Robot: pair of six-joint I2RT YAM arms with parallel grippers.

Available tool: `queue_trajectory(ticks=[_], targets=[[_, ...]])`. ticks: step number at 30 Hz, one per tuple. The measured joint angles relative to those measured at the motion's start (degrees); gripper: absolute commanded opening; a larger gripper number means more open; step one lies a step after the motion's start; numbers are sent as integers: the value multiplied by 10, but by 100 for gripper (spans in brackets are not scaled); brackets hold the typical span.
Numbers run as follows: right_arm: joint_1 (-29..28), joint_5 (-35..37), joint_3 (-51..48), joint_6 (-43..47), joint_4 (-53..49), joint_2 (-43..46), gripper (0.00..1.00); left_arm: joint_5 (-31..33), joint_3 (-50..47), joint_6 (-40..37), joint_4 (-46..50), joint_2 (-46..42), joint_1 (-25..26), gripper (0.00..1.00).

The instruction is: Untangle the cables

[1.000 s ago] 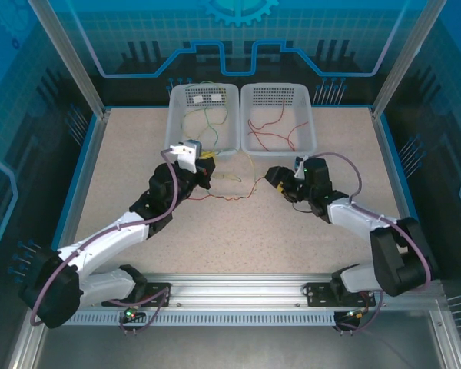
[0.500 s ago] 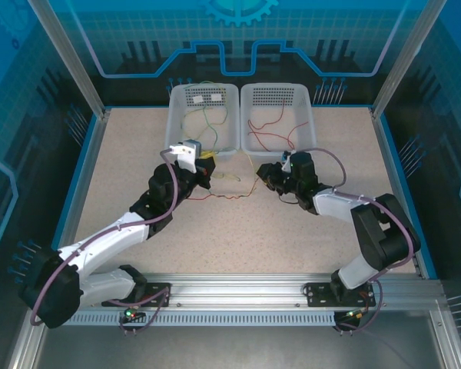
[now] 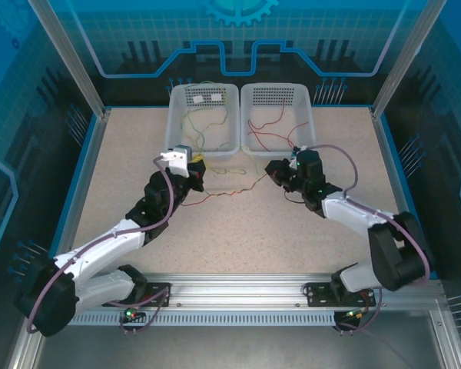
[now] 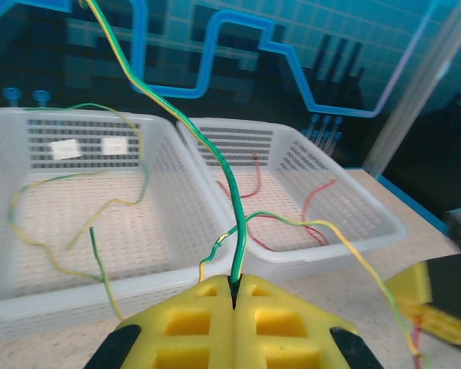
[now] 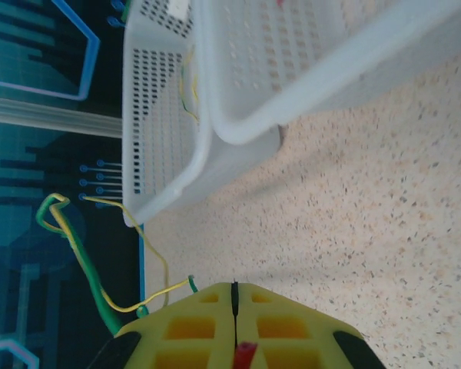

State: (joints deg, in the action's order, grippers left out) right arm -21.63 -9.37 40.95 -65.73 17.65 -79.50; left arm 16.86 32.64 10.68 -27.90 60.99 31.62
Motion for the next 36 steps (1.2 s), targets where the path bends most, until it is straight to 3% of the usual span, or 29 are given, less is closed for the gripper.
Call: queue_trajectory(ticks=[6, 12, 17, 24, 25, 26, 28, 29, 31, 33, 34, 36], targets=[[35, 64, -21, 39, -65, 109, 0, 43, -52, 20, -5, -64, -32, 0], [82, 89, -51, 64, -122, 196, 0, 48, -92, 30, 6, -139, -57, 0], [142, 144, -66, 89, -175, 268, 0, 115, -122, 29, 10, -204, -94, 0], [176, 167, -68, 110, -215, 315, 0, 164, -145, 30, 22, -236, -106, 0], [177, 167, -68, 112, -216, 316, 0, 162, -148, 29, 22, -236, -107, 8], [178, 164, -68, 114, -215, 317, 0, 148, -148, 25, 20, -234, -109, 16], [178, 160, -70, 114, -215, 316, 0, 95, -148, 7, 12, -220, -112, 18], [178, 157, -71, 114, -215, 315, 0, 56, -143, -2, 10, -206, -112, 24], [178, 151, -73, 114, -212, 312, 0, -23, -122, -21, 12, -164, -111, 45], [177, 146, -75, 114, -205, 306, 0, -92, -90, -37, 12, -108, -103, 52], [175, 144, -76, 114, -200, 302, 0, -123, -76, -43, 10, -83, -95, 62], [170, 134, -78, 117, -188, 296, 0, -176, -55, -56, -7, -33, -70, 66]])
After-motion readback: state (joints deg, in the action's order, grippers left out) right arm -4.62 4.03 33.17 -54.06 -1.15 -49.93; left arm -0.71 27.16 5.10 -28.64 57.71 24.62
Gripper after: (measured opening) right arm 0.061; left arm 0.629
